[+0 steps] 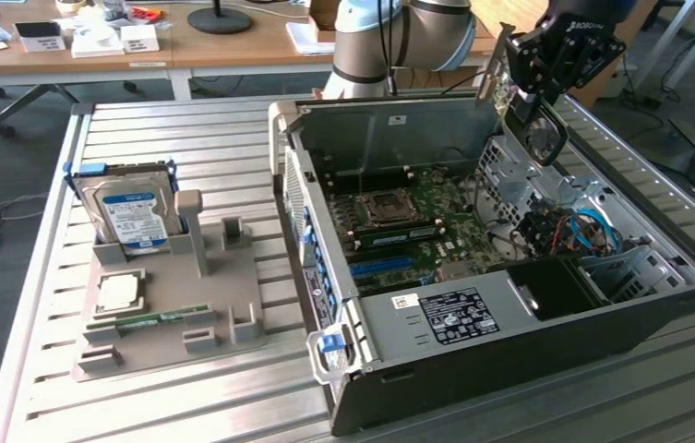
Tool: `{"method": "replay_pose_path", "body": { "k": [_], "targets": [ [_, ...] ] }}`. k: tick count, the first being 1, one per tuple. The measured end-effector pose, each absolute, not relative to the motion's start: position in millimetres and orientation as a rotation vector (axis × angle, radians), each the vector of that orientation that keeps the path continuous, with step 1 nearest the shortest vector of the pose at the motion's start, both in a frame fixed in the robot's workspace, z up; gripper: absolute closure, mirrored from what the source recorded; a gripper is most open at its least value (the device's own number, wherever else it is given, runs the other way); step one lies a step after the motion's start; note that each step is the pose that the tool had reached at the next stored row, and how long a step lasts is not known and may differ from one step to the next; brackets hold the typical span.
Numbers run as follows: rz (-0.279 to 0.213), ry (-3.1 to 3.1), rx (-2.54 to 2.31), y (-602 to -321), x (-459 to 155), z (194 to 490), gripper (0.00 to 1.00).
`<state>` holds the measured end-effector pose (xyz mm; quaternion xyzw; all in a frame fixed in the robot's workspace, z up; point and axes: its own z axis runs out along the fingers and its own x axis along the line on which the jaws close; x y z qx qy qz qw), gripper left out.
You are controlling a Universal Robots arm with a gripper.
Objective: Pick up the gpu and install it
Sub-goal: 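Insert the gpu into the slot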
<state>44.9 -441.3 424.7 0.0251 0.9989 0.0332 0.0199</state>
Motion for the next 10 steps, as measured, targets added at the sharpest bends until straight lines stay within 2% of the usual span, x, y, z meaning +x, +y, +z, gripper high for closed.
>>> {"method": "replay_pose_path", "body": {
  "k": [10],
  "targets": [
    [0.103, 3.099, 0.067, -441.3, 44.8, 424.7, 0.73]
  ]
}}
